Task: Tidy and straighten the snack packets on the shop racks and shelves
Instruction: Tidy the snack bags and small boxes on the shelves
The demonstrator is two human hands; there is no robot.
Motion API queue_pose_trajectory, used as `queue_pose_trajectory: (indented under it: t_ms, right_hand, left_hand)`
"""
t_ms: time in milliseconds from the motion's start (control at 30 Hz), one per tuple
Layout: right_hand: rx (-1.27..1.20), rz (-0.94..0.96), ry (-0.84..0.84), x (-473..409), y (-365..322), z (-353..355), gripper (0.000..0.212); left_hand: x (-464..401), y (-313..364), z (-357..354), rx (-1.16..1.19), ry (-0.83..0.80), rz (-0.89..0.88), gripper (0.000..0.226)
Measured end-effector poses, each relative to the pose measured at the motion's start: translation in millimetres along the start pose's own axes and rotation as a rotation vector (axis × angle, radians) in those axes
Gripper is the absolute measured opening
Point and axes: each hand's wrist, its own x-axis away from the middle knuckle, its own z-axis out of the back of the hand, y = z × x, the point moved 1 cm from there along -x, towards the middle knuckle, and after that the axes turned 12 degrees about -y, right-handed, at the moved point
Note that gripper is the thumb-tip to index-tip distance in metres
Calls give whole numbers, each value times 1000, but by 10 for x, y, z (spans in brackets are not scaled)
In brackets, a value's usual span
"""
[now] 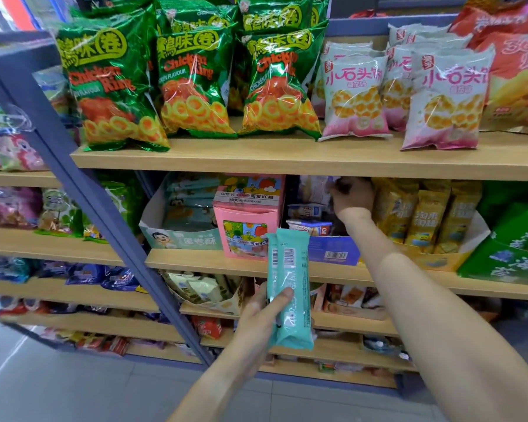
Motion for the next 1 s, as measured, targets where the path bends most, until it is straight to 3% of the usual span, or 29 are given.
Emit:
queue_pose_trajectory:
  t_ms: [100, 167, 333, 433, 667, 767, 833, 1000]
  right_hand:
    - [-293, 36, 108, 48, 4, 106, 34]
    - [-328, 41, 69, 77, -18, 116, 35]
    - [59, -1, -169, 31, 23, -91, 27]
    - [130, -45, -251, 63, 22, -126, 33]
    - [-49, -48, -104, 650, 235, 164, 19]
    - [351, 44, -198, 842, 271, 7, 36]
    - [530, 58, -182, 857, 253, -183, 37]
    - [521, 96, -142, 892, 302, -268, 32]
  left_hand:
    - [-26, -19, 4, -17, 40, 21, 36]
    - [-28, -22, -5, -28, 42, 33, 39]
    - [-19, -14, -58, -23, 37, 50, 42]
    - [-6, -10, -70, -14, 28, 50, 41]
    - [33, -24, -51, 53, 32, 30, 40]
    - [16, -34, -53, 76, 54, 37, 39]
    - [12, -56, -57, 73, 69, 52, 41]
    - [-3, -55, -52, 89, 80, 49, 44]
